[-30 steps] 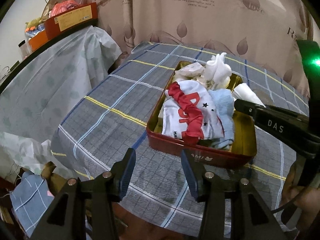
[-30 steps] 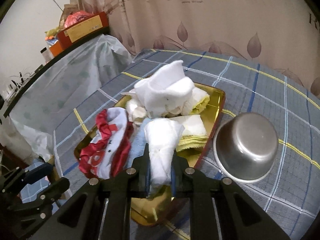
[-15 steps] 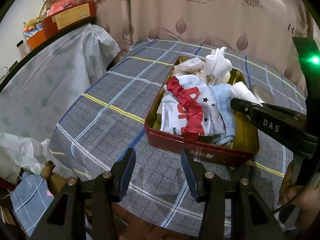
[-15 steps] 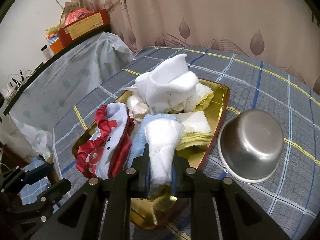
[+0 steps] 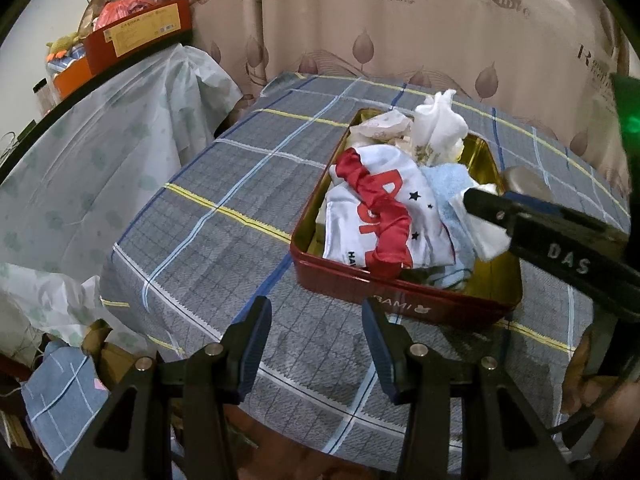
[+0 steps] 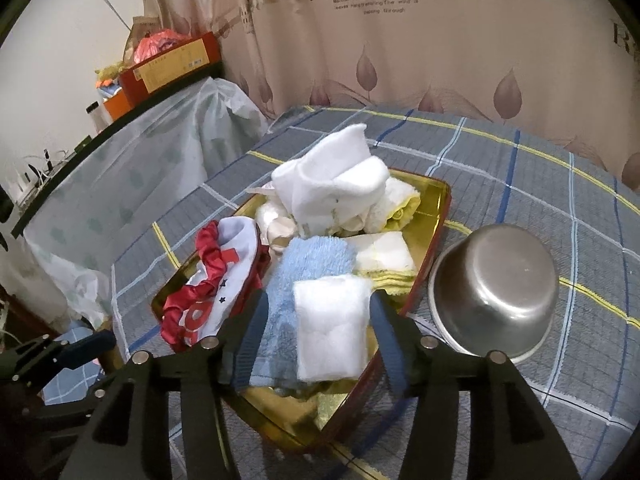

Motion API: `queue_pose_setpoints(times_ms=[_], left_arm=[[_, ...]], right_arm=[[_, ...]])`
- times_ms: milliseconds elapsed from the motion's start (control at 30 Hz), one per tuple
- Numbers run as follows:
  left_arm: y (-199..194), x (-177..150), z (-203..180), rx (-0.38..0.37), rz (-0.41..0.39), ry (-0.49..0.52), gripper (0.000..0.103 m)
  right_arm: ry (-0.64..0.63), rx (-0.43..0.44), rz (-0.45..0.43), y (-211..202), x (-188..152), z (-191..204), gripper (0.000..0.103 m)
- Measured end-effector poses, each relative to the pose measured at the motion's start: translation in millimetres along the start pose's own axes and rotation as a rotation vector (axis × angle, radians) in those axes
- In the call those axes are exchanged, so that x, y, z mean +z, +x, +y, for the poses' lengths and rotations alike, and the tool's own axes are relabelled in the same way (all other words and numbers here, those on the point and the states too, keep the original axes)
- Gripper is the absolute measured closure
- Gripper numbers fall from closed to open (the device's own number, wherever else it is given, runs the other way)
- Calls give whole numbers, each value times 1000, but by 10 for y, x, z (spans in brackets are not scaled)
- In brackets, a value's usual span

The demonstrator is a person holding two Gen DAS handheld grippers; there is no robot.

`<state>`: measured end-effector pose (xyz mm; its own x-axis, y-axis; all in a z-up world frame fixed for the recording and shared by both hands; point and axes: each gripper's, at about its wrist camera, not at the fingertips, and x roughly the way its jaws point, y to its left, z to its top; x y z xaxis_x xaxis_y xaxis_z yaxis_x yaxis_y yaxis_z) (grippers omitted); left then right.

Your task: Organize soft objects

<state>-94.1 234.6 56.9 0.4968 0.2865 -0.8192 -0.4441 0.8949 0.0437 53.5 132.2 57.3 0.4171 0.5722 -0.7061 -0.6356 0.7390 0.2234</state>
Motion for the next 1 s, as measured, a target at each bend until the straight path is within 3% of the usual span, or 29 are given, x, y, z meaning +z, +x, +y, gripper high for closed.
queue_pose_setpoints(times_ms=[233, 333, 433, 600, 700, 833, 1000], left_arm=[[-44, -14, -37, 5, -31, 17, 55], [-56, -12, -29, -7, -44, 18, 55], [-123, -5, -28, -24, -86, 24, 55], [-233, -5, -37, -62, -149, 31, 55], [-315, -11, -36, -90, -195, 31, 55], [-434, -27, -11, -142, -243, 3, 55], [-721, -85, -57, -140, -346, 3, 55]], right_arm=[[5, 17, -72, -273, 11, -15, 52], [-25, -10, -109, -427, -41, 59, 45], [-59, -75, -170, -599, -162, 190, 32], [-101, -204, -340, -900, -362, 380, 2], [-110, -251, -383, -1016, -430, 479, 1], [-61, -233, -403, -1191, -442, 471, 1], [-92, -356, -478, -1428, -494, 550, 1]])
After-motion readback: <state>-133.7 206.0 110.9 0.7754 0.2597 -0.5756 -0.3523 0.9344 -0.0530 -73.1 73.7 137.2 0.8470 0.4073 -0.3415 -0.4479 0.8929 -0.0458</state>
